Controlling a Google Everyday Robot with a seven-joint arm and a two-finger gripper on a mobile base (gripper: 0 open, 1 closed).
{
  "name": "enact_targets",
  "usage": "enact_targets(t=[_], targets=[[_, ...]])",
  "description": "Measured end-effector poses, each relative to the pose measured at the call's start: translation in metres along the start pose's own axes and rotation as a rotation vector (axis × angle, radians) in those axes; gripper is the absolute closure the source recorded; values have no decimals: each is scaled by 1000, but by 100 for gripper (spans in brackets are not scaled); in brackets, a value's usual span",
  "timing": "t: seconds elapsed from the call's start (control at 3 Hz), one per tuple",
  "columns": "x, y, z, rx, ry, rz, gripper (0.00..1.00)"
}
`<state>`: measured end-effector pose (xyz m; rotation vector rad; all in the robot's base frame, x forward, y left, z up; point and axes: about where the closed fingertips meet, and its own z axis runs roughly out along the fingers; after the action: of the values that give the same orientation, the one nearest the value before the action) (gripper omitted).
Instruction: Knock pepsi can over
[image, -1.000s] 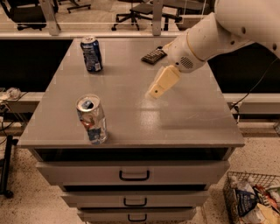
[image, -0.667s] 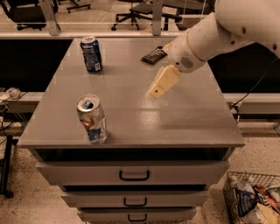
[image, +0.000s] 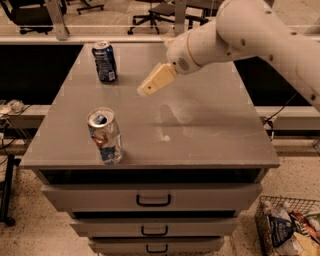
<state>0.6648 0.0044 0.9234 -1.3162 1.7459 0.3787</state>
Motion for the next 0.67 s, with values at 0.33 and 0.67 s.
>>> enact_targets(t=[0.33, 0.67], targets=[[-29, -24, 43, 34, -119, 25, 0], [-36, -46, 80, 66, -186, 74, 0]])
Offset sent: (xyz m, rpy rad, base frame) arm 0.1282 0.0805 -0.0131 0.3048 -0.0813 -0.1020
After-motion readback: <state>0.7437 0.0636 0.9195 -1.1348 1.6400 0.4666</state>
